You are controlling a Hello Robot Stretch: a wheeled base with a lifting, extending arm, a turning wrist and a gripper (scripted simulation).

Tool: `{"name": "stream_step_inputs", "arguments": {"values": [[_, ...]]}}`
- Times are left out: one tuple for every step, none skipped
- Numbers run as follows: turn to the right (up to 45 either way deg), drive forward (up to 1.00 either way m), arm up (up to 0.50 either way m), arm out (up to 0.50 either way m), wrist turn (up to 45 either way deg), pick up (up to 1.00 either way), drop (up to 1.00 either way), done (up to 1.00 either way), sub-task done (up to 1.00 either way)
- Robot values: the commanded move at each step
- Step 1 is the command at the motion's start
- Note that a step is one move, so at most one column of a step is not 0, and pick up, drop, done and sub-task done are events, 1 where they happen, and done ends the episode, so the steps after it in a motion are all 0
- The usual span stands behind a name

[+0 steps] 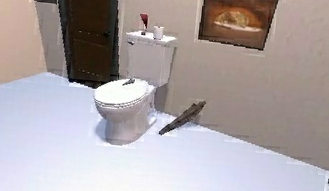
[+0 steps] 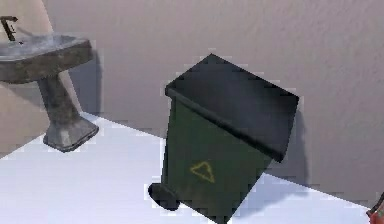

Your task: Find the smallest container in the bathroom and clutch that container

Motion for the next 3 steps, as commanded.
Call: {"name": "stream_step_inputs", "arguments": {"values": [[3.0, 0.0, 0.0, 0.0, 0.0, 0.0, 0.0, 0.0, 0.0], [0.0, 1.0, 0.0, 0.0, 0.0, 0.0, 0.0, 0.0, 0.0], [0.0, 0.3, 0.0, 0.0, 0.0, 0.0, 0.0, 0.0, 0.0]]}}
